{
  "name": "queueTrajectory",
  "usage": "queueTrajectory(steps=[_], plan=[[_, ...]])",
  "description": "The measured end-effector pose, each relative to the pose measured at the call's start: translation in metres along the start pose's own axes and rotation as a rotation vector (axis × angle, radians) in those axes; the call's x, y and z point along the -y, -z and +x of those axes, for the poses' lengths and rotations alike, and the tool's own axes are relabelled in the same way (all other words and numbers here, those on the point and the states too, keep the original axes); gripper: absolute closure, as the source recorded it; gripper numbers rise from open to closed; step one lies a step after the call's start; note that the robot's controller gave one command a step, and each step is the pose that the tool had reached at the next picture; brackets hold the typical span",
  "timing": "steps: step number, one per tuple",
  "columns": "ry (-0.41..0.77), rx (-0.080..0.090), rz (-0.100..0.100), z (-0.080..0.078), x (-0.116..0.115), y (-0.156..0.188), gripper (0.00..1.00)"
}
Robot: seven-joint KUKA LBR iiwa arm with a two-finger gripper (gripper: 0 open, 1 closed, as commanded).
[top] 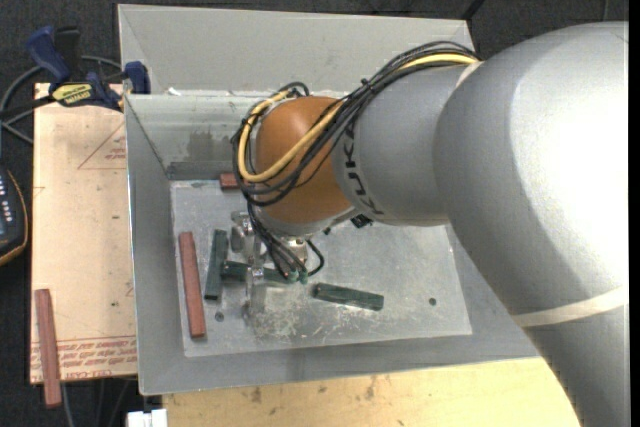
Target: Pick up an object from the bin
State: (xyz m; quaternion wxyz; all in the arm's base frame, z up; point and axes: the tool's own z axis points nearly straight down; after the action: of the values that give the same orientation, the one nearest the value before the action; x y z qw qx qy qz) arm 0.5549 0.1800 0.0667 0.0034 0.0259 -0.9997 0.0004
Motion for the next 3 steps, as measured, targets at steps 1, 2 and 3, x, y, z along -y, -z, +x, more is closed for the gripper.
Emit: queueTrajectory(steps=[1, 2, 3], plan=[[0.0, 0.007, -0.002, -0.002, -0.001, 0.005, 1.0], [-0.095, 0.017, -0.003, 0.009, 0.053, 0.156, 1.0], [0.22, 0.009, -0.002, -0.043, 0.001, 0.104, 1.0]])
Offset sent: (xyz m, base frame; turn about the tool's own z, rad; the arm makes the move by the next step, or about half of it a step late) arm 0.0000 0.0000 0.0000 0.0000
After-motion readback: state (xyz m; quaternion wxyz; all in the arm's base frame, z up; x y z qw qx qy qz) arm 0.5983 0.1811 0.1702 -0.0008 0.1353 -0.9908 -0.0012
